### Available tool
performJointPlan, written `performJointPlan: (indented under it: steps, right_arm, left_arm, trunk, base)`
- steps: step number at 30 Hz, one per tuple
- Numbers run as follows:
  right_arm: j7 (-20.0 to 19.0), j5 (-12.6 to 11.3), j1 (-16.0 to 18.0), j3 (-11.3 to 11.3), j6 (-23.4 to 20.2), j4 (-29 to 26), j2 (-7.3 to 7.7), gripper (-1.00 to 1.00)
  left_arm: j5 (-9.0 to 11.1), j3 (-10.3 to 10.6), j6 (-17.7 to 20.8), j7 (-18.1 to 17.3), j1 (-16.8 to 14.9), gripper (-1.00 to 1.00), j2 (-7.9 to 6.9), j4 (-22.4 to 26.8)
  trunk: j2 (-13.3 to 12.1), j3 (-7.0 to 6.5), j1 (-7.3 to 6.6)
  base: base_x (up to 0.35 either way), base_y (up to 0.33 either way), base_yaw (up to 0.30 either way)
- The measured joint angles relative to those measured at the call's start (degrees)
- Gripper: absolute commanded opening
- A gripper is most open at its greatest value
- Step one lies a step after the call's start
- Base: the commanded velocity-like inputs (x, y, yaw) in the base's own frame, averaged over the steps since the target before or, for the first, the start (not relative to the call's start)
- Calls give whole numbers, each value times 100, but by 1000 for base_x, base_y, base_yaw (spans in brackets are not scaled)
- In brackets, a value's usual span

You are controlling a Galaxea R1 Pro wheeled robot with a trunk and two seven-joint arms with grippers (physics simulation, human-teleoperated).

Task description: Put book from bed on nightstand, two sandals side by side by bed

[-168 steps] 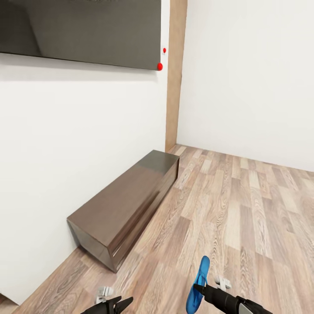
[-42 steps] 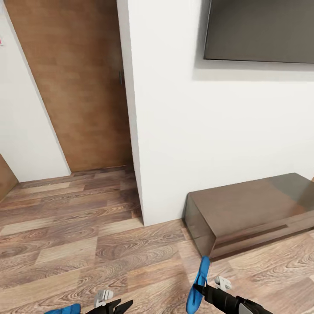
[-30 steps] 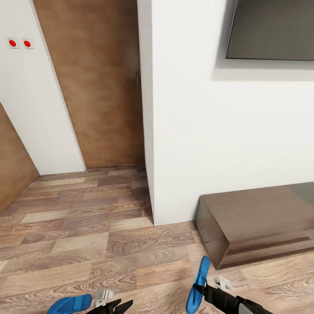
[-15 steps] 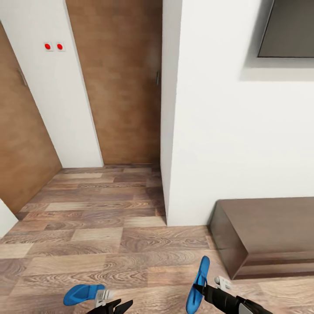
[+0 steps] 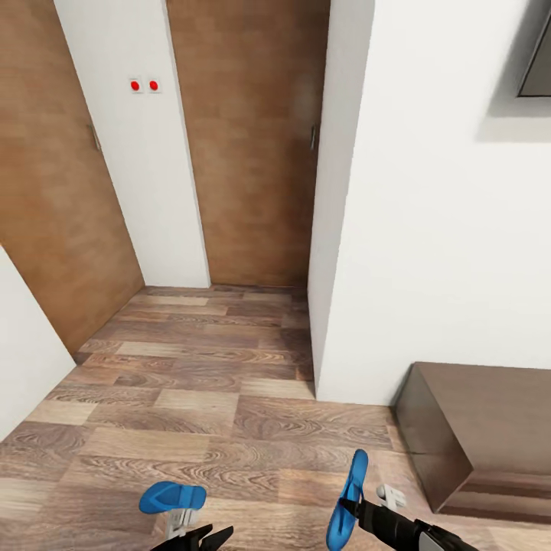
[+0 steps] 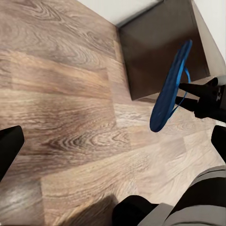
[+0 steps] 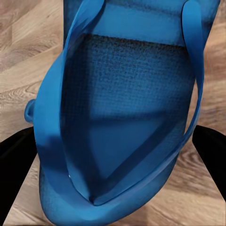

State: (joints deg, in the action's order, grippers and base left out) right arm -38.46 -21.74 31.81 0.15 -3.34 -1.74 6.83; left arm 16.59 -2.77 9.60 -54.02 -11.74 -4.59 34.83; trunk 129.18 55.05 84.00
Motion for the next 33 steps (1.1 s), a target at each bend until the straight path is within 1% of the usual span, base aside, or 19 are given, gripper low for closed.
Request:
performJointPlan:
  steps: [33]
  right_arm:
    - [5, 0, 0, 1, 0, 1, -3, -100]
  left_arm:
    - [-12, 0, 0, -2, 0, 100, 1, 0]
  trunk:
    - [0, 0, 0]
  base:
    - [0, 0, 255]
